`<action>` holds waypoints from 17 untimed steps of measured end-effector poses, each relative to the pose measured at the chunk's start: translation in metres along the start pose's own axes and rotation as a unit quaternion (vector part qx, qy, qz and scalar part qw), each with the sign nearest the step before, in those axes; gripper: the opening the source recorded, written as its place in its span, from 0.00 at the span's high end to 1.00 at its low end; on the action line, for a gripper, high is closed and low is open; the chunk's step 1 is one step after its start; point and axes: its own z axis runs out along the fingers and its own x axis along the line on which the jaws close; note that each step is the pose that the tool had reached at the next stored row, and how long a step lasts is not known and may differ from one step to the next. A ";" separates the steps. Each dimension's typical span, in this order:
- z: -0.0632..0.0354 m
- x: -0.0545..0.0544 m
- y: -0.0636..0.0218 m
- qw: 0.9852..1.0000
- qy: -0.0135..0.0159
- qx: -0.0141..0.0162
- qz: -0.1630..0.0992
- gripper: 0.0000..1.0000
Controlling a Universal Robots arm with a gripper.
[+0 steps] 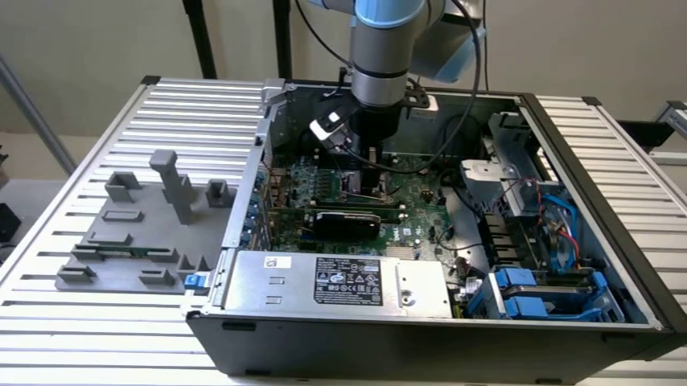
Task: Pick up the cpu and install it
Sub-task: 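Place the cpu into insertion slot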
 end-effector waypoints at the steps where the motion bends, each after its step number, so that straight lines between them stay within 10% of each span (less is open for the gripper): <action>1: 0.0002 0.000 -0.0004 1.000 0.000 0.000 0.000 0.46; 17: 0.0032 0.002 -0.0009 1.000 -0.004 -0.002 0.000 0.46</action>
